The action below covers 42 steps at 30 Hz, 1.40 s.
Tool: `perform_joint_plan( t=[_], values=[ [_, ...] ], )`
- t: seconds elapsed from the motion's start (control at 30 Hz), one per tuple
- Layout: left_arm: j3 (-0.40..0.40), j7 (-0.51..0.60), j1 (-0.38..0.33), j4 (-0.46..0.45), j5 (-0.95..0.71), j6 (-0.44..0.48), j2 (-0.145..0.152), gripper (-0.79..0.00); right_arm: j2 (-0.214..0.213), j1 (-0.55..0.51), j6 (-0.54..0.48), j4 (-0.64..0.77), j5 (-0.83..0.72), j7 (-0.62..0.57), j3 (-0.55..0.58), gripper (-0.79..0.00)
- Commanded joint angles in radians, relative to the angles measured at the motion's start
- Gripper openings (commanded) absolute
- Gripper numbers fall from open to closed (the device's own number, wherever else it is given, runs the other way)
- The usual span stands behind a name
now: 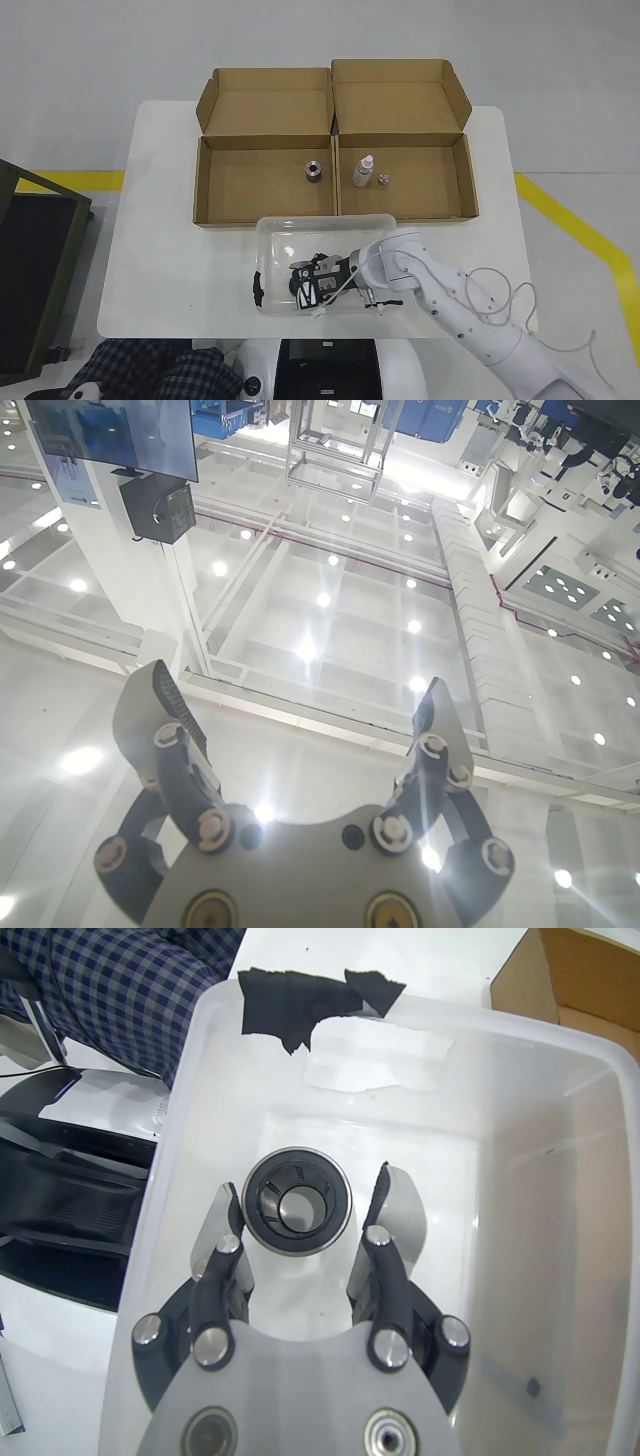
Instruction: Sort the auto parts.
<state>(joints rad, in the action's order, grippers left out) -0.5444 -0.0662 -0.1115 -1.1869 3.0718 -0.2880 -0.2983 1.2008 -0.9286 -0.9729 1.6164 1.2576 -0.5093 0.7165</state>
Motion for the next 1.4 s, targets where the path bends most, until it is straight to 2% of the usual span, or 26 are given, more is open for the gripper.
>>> perform_joint_plan(
  t=[0.0,0.23,0.43,0.47,0.5,0.57,0.6,1.37],
  values=[
    [0.000,0.000,0.000,0.000,0.000,0.000,0.000,0.000,0.001,0.003,0.001,-0.005,0.001,0.003,-0.005,-0.320],
    [0.000,0.000,0.000,0.000,0.000,0.000,0.000,0.000,0.011,0.022,0.008,-0.029,0.005,0.010,-0.034,-0.354],
    [0.000,0.000,0.000,0.000,0.000,0.000,0.000,0.000,0.020,0.040,0.012,-0.059,0.002,0.016,-0.053,-0.453],
    [0.000,0.000,0.000,0.000,0.000,0.000,0.000,0.000,0.020,0.043,0.011,-0.061,0.002,0.015,-0.055,-0.493],
    [0.000,0.000,0.000,0.000,0.000,0.000,0.000,0.000,0.021,0.045,0.009,-0.061,0.003,0.015,-0.056,-0.603],
    [0.000,0.000,0.000,0.000,0.000,0.000,0.000,0.000,0.020,0.047,0.007,-0.059,0.003,0.017,-0.054,-0.748],
    [0.000,0.000,0.000,0.000,0.000,0.000,0.000,0.000,0.020,0.047,0.006,-0.056,0.004,0.017,-0.052,-0.785],
    [0.000,0.000,0.000,0.000,0.000,0.000,0.000,0.000,-0.024,0.012,-0.019,0.046,-0.082,0.079,0.095,-0.785]
  ],
)
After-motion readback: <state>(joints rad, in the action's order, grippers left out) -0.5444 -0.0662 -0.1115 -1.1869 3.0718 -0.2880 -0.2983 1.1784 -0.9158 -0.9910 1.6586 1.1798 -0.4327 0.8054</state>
